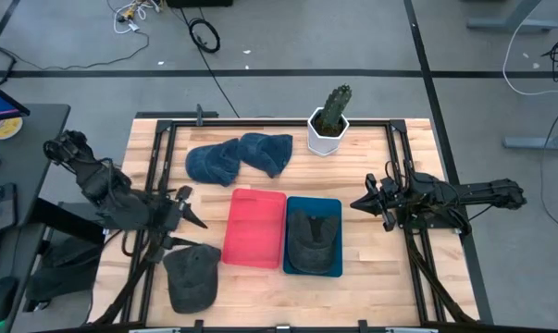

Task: Pick & Place hat
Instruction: Put the black cap into the blue bin

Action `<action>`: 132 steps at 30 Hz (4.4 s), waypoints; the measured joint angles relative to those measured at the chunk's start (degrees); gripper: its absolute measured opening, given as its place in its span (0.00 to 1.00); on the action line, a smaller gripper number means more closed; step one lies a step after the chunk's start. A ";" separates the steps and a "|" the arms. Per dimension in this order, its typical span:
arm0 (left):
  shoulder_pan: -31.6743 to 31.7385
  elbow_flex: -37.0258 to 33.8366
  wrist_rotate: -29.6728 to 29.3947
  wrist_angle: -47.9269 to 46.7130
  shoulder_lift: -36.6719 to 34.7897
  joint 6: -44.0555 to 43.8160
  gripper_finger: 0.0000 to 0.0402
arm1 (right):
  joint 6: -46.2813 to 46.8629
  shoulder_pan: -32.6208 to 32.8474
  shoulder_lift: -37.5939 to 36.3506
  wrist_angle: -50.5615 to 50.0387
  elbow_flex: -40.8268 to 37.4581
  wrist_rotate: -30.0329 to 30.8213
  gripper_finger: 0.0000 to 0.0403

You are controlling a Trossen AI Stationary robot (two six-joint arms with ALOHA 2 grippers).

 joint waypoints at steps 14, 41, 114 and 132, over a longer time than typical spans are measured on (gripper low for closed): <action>-6.59 4.42 11.21 -25.15 18.11 -29.97 0.53 | -0.02 0.02 0.00 -0.03 -0.04 0.00 0.03; -12.46 -18.99 19.02 0.36 20.52 -56.97 0.52 | -0.02 0.02 0.00 -0.01 -0.04 0.00 0.03; 19.43 5.54 28.27 11.87 26.65 4.07 0.02 | -0.02 0.00 0.02 0.38 -0.04 0.02 0.03; 25.60 5.51 29.33 27.76 37.04 13.23 0.02 | -0.03 0.02 0.45 0.02 -0.04 0.04 0.03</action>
